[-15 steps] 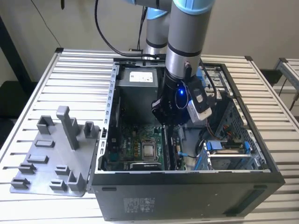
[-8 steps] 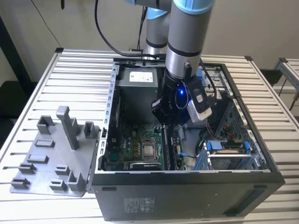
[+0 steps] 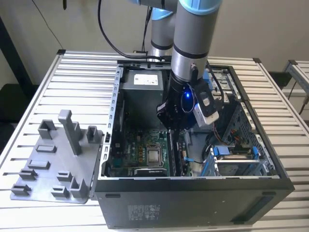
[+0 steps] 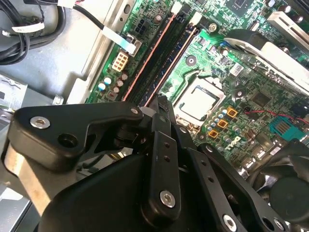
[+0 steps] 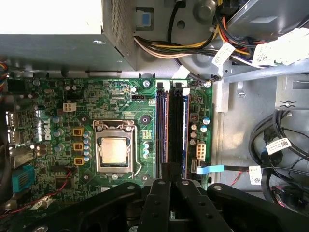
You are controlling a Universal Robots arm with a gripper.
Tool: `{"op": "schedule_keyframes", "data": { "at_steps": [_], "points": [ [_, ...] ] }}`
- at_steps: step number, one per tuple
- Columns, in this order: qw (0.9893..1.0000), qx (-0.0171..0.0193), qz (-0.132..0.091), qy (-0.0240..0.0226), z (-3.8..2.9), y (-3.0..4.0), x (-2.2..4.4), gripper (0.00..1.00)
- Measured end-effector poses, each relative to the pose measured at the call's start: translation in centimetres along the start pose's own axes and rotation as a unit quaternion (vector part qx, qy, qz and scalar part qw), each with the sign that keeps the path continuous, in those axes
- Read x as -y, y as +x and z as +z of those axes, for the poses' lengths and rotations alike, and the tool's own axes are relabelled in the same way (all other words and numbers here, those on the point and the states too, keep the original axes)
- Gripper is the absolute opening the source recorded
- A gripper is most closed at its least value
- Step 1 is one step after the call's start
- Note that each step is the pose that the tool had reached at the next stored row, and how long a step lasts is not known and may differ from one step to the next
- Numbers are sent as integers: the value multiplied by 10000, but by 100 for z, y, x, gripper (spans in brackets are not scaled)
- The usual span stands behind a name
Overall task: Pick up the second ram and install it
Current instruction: 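Press down the second ram until it locks into place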
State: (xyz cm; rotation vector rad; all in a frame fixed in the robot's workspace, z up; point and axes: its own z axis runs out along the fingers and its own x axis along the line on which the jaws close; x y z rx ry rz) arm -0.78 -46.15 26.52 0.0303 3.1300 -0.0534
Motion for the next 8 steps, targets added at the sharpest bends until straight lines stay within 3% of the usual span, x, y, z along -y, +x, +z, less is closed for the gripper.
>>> {"op": "schedule_keyframes", "data": {
  "at_steps": [3, 8],
  "points": [
    [10000, 0, -11, 0, -1, 0, 0, 11],
    [9991, 17, -425, -5, 0, 0, 0, 11]
  ]
}}
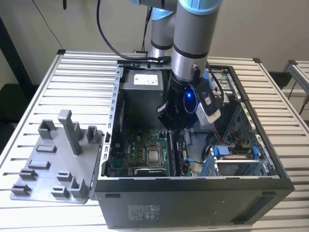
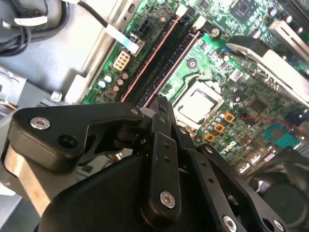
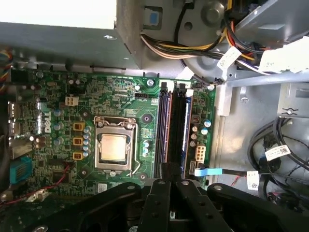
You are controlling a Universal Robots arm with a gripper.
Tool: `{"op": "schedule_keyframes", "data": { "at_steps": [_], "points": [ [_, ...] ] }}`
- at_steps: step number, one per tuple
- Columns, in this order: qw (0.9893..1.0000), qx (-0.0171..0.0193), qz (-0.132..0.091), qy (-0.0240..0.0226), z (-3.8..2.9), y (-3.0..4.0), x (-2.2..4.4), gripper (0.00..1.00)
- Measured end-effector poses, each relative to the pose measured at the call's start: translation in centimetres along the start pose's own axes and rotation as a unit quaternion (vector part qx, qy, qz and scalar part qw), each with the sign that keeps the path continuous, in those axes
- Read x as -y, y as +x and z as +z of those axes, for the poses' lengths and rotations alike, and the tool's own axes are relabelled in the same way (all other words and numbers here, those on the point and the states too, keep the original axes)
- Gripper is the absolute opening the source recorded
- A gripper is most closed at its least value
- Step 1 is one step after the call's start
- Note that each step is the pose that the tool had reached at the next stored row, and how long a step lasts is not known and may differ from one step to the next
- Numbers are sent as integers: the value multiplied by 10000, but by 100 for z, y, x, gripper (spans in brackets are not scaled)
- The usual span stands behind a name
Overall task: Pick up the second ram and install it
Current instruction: 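Press down the second ram until it locks into place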
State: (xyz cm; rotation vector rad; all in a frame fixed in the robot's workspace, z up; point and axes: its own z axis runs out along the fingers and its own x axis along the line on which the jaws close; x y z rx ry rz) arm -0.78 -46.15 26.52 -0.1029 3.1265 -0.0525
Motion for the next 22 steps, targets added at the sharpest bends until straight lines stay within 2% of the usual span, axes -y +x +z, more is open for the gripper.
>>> {"op": "schedule_keyframes", "data": {
  "at_steps": [2, 5, 8, 10, 14, 18, 20, 22],
  "points": [
    [9998, 6, -180, -2, 0, 0, 0, 11],
    [9990, 16, -457, -5, 0, 0, 0, 11],
    [9974, 25, -726, -7, 0, 0, 0, 11],
    [9959, 31, -908, -8, 0, 0, 0, 11],
    [9919, 43, -1271, -11, 0, 0, -1, 11],
    [9873, 54, -1590, -13, 0, 1, -1, 11],
    [9845, 59, -1754, -15, 0, 2, -2, 11],
    [9812, 65, -1928, -17, 0, 2, -2, 11]
  ]
}}
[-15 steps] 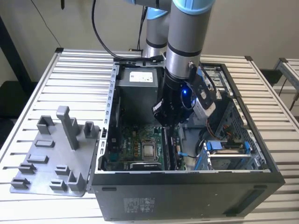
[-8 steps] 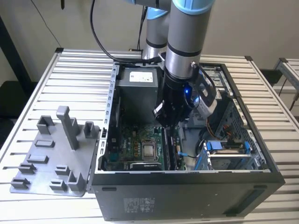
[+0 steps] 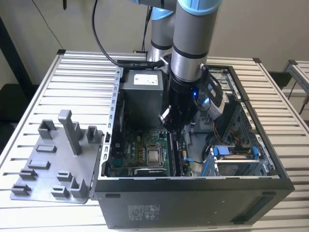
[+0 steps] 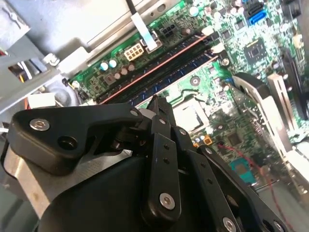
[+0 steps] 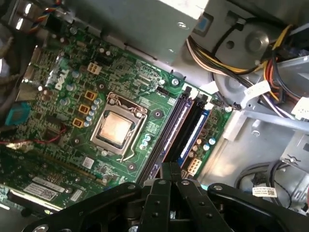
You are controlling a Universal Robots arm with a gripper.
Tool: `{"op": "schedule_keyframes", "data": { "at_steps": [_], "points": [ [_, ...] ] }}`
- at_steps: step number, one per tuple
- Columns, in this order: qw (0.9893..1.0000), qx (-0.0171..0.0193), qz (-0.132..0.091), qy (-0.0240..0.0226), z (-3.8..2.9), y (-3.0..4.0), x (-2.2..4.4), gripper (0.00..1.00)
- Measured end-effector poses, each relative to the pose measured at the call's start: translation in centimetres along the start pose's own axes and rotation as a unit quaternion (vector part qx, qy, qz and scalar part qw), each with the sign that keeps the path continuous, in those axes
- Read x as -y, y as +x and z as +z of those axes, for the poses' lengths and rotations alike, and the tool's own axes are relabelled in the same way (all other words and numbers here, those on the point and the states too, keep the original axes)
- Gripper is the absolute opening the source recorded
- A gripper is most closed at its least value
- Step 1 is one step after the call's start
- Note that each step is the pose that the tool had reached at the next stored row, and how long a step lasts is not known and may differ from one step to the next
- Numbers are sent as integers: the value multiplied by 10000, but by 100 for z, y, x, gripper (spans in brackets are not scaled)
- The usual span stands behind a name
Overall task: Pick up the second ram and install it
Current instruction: 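Press down the second ram until it locks into place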
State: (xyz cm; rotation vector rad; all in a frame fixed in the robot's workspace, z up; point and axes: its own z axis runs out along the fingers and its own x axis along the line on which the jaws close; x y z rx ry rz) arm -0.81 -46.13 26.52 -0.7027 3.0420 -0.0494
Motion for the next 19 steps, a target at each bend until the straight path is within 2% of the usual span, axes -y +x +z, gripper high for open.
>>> {"op": "schedule_keyframes", "data": {
  "at_steps": [4, 8, 12, 19],
  "points": [
    [9994, 11, -344, -3, 0, 1, -1, 11],
    [9977, 23, -675, -6, -1, 3, -2, 11],
    [9954, 32, -958, -9, -1, 9, -5, 11],
    [9906, 47, -1367, -14, 3, 24, -13, 11]
  ]
}}
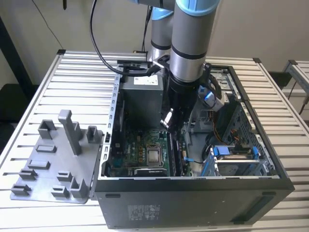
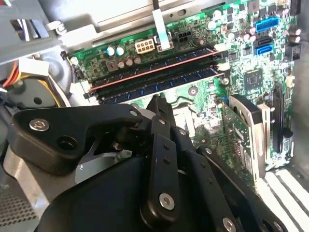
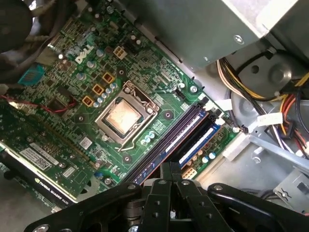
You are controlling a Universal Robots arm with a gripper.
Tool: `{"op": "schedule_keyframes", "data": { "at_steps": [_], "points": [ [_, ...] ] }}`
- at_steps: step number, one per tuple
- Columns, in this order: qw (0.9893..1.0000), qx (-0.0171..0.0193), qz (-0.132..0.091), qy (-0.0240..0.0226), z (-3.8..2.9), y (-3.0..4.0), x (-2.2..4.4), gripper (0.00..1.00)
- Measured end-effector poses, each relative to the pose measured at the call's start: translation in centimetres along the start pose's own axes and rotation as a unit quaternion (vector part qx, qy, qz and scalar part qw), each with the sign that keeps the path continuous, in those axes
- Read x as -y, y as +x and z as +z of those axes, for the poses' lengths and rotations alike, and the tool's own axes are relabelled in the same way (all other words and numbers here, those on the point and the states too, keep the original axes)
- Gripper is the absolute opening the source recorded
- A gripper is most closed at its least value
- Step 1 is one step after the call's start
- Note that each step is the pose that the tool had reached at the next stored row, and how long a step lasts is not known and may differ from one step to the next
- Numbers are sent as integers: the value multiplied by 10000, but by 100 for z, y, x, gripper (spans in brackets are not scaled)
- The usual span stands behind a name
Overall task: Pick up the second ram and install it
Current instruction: 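Press down the second ram until it locks into place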
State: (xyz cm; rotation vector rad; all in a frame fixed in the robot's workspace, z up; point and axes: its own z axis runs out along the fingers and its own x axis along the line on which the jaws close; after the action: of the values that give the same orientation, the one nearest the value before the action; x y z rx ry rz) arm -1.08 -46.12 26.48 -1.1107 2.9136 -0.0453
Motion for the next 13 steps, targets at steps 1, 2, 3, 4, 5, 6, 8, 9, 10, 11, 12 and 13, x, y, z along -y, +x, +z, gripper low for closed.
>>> {"op": "schedule_keyframes", "data": {
  "at_steps": [1, 2, 3, 4, 5, 6, 8, 9, 10, 11, 12, 13],
  "points": [
    [10000, 2, -58, -1, 1, 3, -2, 11],
    [9999, 4, -115, -1, 1, 5, -4, 11],
    [9998, 6, -178, -2, 3, 7, -6, 11],
    [9997, 8, -236, -3, 5, 9, -8, 11],
    [9996, 10, -297, -3, 7, 11, -10, 11],
    [9993, 13, -362, -4, 9, 12, -11, 11],
    [9987, 18, -512, -6, 14, 12, -12, 11],
    [9981, 21, -609, -7, 15, 12, -12, 11],
    [9976, 25, -699, -8, 16, 12, -12, 11],
    [9969, 28, -788, -9, 16, 12, -12, 11],
    [9961, 32, -878, -10, 16, 12, -12, 11],
    [9953, 35, -968, -10, 16, 12, -12, 11]
  ]
}}
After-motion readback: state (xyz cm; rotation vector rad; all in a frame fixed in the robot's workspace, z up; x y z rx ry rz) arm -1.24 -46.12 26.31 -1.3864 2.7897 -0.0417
